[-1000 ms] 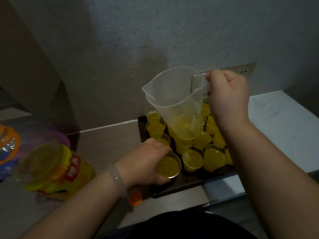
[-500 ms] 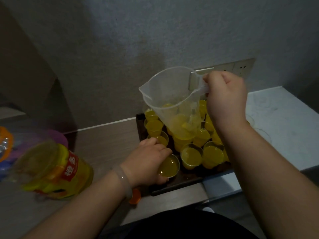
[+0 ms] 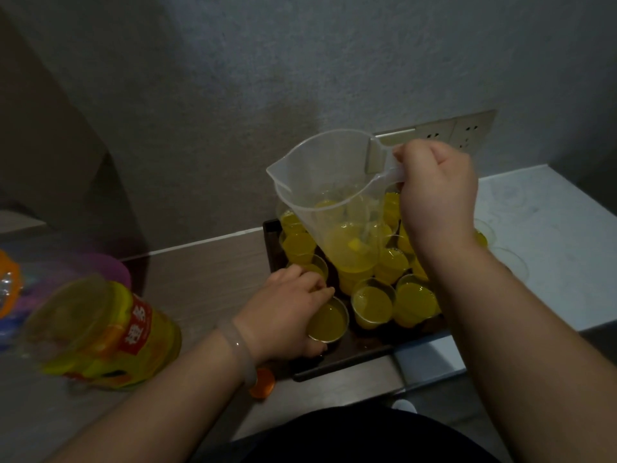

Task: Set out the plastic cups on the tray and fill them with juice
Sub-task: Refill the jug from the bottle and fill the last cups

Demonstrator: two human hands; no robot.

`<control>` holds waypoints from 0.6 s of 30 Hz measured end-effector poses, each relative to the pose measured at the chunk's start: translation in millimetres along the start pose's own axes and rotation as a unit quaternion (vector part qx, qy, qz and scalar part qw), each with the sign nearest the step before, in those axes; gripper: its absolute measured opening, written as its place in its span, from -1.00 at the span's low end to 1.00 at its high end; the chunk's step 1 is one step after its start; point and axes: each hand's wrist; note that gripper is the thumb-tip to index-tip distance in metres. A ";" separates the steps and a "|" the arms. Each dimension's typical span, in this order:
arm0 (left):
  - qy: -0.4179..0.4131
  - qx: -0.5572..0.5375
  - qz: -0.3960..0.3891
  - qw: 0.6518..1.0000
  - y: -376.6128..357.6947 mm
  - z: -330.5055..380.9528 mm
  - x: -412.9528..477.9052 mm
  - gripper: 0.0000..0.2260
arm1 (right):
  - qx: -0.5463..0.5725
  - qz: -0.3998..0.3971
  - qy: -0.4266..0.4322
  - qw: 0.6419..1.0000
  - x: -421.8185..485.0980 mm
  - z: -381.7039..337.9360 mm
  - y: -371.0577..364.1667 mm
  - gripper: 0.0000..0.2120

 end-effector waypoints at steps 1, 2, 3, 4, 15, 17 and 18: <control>-0.001 -0.001 0.001 1.000 -0.1 -0.7 -0.4 -0.27 | 0.000 0.001 0.000 1.000 -0.4 -0.7 -1.2 -0.67; -0.002 -0.003 0.001 1.000 0.0 -1.2 -0.8 -0.27 | 0.000 0.001 -0.002 1.000 -0.7 -1.6 -2.4 -0.67; -0.002 -0.005 0.001 1.000 0.4 -1.8 -1.5 -0.27 | 0.002 0.001 -0.005 1.000 -0.7 -2.5 -3.7 -0.67; -0.002 -0.008 0.001 1.000 0.6 -2.2 -2.4 -0.27 | 0.004 0.001 -0.008 1.000 -0.8 -3.4 -5.2 -0.67; 0.008 -0.079 0.075 0.994 8.5 -16.1 -27.5 -0.44 | 0.061 -0.005 -0.050 0.997 -6.9 -10.5 -27.3 -0.68; 0.020 -0.091 0.111 0.989 9.7 -18.8 -34.5 -0.49 | 0.073 -0.013 -0.058 0.996 -7.6 -11.4 -31.9 -0.73; 0.028 -0.094 0.124 0.987 9.9 -19.7 -37.3 -0.52 | 0.077 -0.018 -0.060 0.995 -7.9 -12.5 -34.1 -0.74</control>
Point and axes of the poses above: each hand's wrist, its own x-axis towards the middle knuckle, its own y-axis out of the back of the hand, z = x × y, and after that the axes turned 4 degrees about z, right-handed
